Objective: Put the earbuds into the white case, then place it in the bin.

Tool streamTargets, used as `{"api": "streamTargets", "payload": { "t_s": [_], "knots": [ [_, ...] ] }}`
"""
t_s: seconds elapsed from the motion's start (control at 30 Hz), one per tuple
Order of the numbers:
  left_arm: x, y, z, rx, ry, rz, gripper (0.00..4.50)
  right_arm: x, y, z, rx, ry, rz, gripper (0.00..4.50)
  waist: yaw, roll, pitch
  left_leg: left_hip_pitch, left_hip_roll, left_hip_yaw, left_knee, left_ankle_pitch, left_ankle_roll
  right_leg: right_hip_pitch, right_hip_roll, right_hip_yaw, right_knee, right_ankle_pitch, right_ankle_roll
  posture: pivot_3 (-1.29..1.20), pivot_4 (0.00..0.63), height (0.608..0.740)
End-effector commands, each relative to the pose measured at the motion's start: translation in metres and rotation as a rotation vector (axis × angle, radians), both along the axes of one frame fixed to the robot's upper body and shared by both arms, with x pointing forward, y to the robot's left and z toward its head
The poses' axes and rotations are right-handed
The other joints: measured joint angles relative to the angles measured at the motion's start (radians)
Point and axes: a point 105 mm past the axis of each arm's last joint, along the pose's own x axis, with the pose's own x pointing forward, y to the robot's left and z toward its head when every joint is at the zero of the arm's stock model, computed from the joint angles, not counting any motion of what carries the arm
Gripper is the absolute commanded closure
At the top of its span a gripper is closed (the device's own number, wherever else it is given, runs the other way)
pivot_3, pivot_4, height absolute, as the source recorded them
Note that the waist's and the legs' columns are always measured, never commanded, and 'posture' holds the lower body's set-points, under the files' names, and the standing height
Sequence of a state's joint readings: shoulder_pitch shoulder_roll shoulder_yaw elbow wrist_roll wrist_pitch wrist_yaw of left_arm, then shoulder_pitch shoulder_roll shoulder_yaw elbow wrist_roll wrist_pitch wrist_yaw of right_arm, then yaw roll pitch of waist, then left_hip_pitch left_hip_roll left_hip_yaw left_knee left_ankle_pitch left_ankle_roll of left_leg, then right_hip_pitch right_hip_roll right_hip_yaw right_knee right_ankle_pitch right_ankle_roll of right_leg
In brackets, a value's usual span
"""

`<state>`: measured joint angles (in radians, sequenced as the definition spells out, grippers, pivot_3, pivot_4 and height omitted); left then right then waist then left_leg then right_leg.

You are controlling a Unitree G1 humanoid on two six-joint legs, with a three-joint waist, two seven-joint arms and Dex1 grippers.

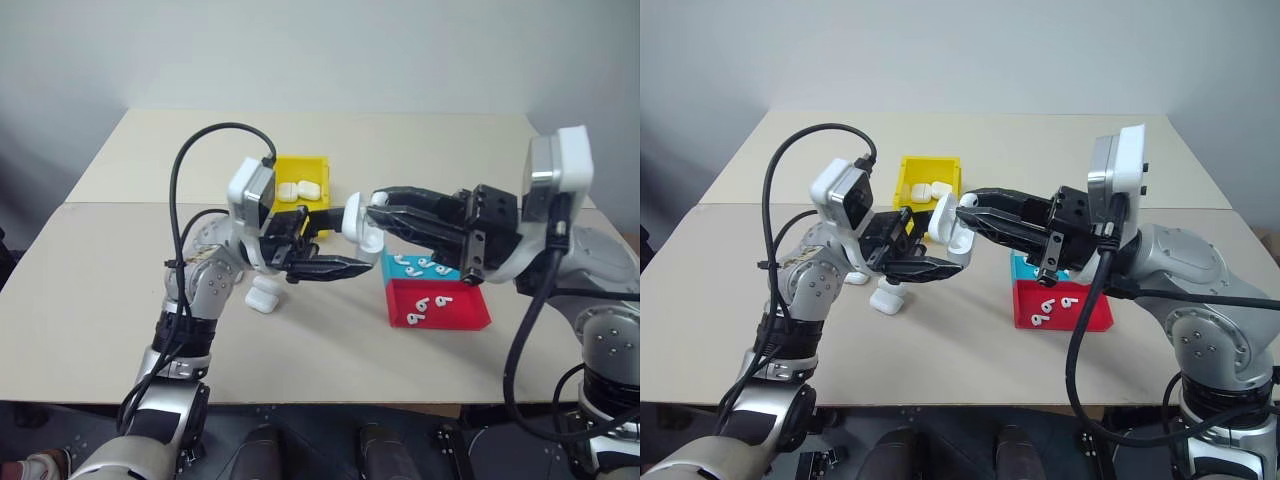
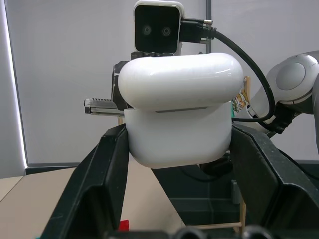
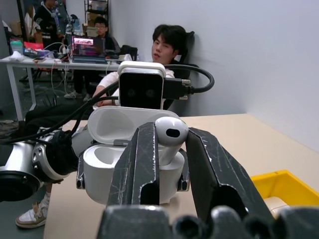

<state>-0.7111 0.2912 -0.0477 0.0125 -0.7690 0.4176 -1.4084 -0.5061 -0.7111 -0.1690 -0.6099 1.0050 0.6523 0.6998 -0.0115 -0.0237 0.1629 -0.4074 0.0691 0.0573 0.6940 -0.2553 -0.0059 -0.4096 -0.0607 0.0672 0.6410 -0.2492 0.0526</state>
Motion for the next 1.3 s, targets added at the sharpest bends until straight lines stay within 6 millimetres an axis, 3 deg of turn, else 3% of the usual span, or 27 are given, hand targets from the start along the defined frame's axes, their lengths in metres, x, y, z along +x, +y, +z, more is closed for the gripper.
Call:
{"api": "streamTargets", "payload": {
  "t_s": [0.03, 0.27, 0.37, 0.5, 0.63, 0.8, 0.93, 1.1, 1.2, 1.3],
  "knots": [
    [-0.007, 0.001, 0.014, -0.039, -0.071, -0.009, 1.75, -0.009, 0.002, -0.006, -0.075, -0.016, 0.052, 3.51, 0.0, 0.0, 0.0, 0.0, 0.0, 0.0, 0.0, 0.0, 0.0, 0.0, 0.0, 0.0, 0.0, 0.0, 0.0, 0.0, 0.15, 0.74],
    [-0.006, 0.0, 0.014, -0.042, -0.075, -0.004, 1.75, -0.01, 0.002, -0.009, -0.143, -0.044, 0.091, 1.28, -0.001, 0.0, 0.0, 0.0, 0.0, 0.0, 0.0, 0.0, 0.0, 0.0, 0.0, 0.0, 0.0, 0.0, 0.0, 0.0, 0.15, 0.74],
    [-0.005, 0.0, 0.014, -0.044, -0.076, 0.001, 1.75, -0.007, 0.001, -0.007, -0.14, -0.054, 0.083, 1.28, -0.001, 0.0, 0.0, 0.0, 0.0, 0.0, 0.0, 0.0, 0.0, 0.0, 0.0, 0.0, 0.0, 0.0, 0.0, 0.0, 0.15, 0.74],
    [-0.002, 0.005, 0.013, -0.04, -0.081, 0.031, 1.75, 0.008, -0.019, 0.006, -0.16, -0.092, -0.011, 1.28, 0.0, 0.0, 0.0, 0.0, 0.0, 0.0, 0.0, 0.0, 0.0, 0.0, 0.0, 0.0, 0.0, 0.0, 0.0, 0.0, 0.15, 0.74],
    [-0.001, 0.01, 0.013, -0.042, -0.089, 0.062, 1.75, 0.038, -0.047, 0.01, -0.354, -0.119, -0.161, 1.28, 0.0, 0.0, 0.0, -0.001, 0.0, 0.0, 0.0, 0.0, 0.0, -0.001, 0.0, 0.0, 0.0, 0.0, 0.0, 0.0, 0.15, 0.74],
    [-0.003, 0.011, 0.012, -0.053, -0.091, 0.087, 1.75, 0.084, -0.08, -0.034, -0.914, -0.232, -0.222, 1.28, -0.007, 0.0, 0.0, 0.0, 0.0, 0.002, -0.001, 0.0, 0.001, -0.003, 0.0, 0.001, 0.0, 0.0, 0.0, 0.0, 0.15, 0.74],
    [-0.002, 0.011, 0.012, -0.064, -0.095, 0.11, 1.75, 0.112, -0.091, -0.06, -1.174, -0.252, -0.126, 1.28, -0.011, 0.0, 0.0, -0.006, 0.0, 0.004, -0.001, 0.0, 0.001, -0.01, 0.0, 0.003, 0.001, 0.0, 0.0, 0.0, 0.15, 0.74],
    [-0.004, 0.014, 0.011, -0.081, -0.095, 0.153, 1.75, 0.146, -0.101, -0.087, -1.332, -0.208, -0.094, 1.28, -0.012, 0.001, 0.0, -0.008, 0.0, 0.004, -0.001, 0.0, 0.0, -0.012, 0.0, 0.003, 0.001, 0.0, -0.001, 0.0, 0.15, 0.74],
    [-0.007, 0.017, 0.009, -0.08, -0.094, 0.178, 1.75, 0.154, -0.101, -0.099, -1.386, -0.192, -0.059, 2.05, -0.007, 0.001, 0.0, -0.008, 0.0, 0.004, -0.001, 0.0, 0.0, -0.012, 0.0, 0.003, 0.0, 0.0, 0.0, 0.0, 0.15, 0.74],
    [-0.008, 0.021, 0.009, -0.078, -0.095, 0.201, 1.75, 0.158, -0.1, -0.105, -1.422, -0.179, -0.033, 2.05, -0.005, 0.001, 0.0, -0.009, 0.001, 0.005, -0.001, 0.0, 0.0, -0.013, -0.001, 0.003, 0.0, 0.0, 0.0, 0.0, 0.15, 0.74]
  ]
}}
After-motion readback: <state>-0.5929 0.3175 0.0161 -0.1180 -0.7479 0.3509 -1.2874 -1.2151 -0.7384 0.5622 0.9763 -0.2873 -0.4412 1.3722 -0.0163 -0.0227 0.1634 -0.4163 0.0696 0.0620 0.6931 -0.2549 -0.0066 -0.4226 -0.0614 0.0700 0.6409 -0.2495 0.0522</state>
